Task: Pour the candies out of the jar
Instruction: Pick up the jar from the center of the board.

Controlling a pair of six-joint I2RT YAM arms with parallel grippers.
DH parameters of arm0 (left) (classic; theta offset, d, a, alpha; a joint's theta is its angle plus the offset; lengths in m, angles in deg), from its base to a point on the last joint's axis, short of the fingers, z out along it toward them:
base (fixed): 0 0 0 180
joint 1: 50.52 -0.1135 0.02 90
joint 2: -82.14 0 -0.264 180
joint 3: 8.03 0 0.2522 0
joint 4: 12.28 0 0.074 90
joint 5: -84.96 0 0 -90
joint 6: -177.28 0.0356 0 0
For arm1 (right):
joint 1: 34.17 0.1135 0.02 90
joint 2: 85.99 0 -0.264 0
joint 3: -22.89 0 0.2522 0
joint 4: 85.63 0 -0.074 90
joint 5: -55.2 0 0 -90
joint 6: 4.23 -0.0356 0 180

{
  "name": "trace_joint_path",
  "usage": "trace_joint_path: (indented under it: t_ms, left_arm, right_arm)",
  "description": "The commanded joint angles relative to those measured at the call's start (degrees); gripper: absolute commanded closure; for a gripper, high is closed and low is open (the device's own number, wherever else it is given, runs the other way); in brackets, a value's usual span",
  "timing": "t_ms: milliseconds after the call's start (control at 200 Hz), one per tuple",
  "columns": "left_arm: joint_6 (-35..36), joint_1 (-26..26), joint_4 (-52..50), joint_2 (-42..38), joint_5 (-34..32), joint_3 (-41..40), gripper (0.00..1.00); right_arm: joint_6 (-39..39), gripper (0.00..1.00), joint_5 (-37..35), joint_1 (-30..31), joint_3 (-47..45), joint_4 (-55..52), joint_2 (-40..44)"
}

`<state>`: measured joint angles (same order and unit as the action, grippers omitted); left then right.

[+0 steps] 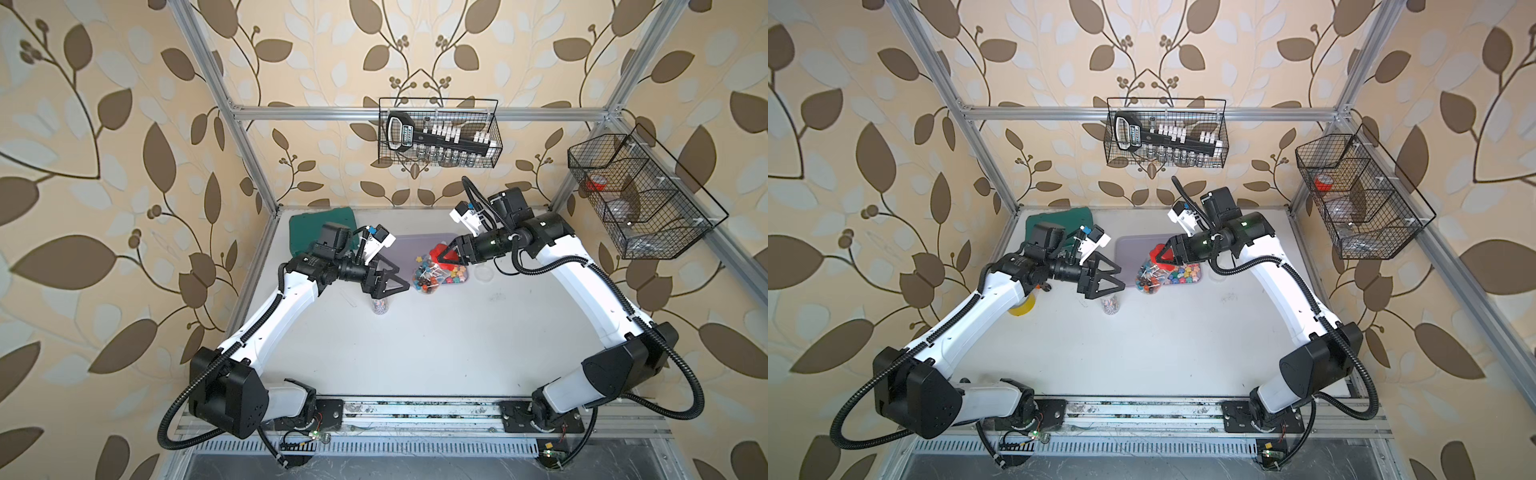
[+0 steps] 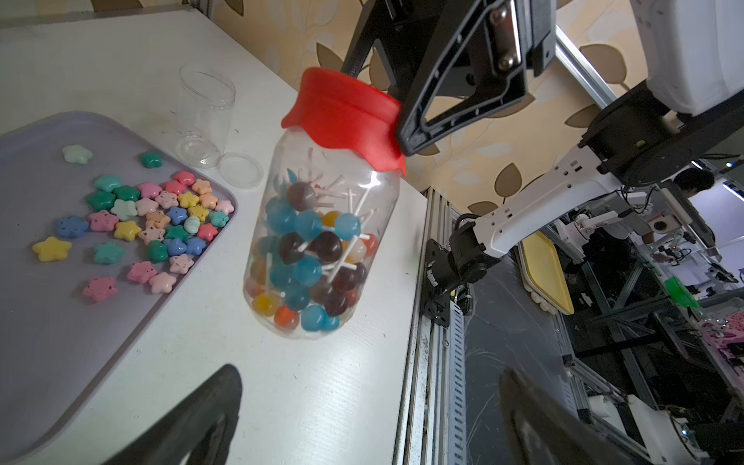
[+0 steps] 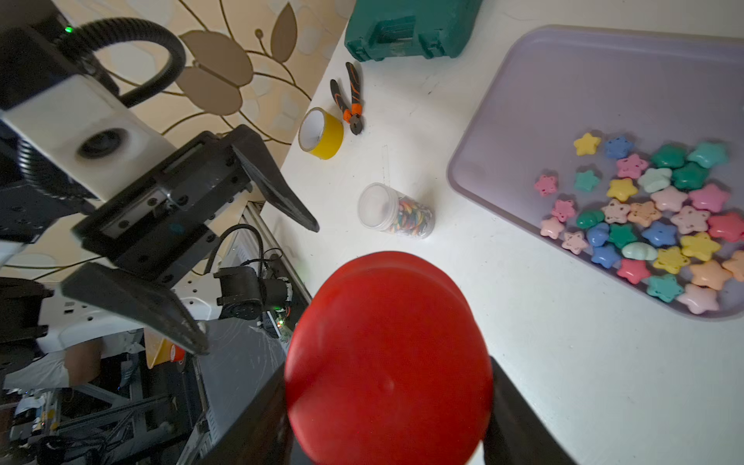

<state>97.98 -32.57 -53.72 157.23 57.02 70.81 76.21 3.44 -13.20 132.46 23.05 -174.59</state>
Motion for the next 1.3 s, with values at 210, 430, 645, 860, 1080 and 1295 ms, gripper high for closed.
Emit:
trace_joint_path:
  t_ms: [210,430,645,860,1080,1295]
  left_arm:
    - [-0.05,0.04,6.28,4.16,6.38,2.2,0.01]
    - [-2.88,0.74,9.58,5.98,9.06,2.34,0.01]
    - [-3.48,2.75,10.45,6.47,9.47,2.62,0.01]
    - [-3.39,3.92,10.35,5.89,11.04,2.6,0.07]
    - [-2.72,4.02,8.65,5.15,11.31,2.77,0.19]
    - [-2.87,4.02,8.25,4.98,11.94,2.69,0.26]
  right_arm:
    - [-2.12,0.73,11.91,-0.26,1.55,3.37,2.68]
    - [-4.05,0.74,15.12,-0.24,0.17,6.44,2.76]
    - [-5.2,0.74,16.23,-0.12,-0.71,8.12,2.64]
    - [-5.75,0.74,16.23,-0.08,-1.15,9.05,2.62]
    - [-6.42,0.74,16.36,-0.12,-2.33,10.42,2.99]
    - [-6.83,0.74,16.34,-0.08,-2.82,11.07,3.04]
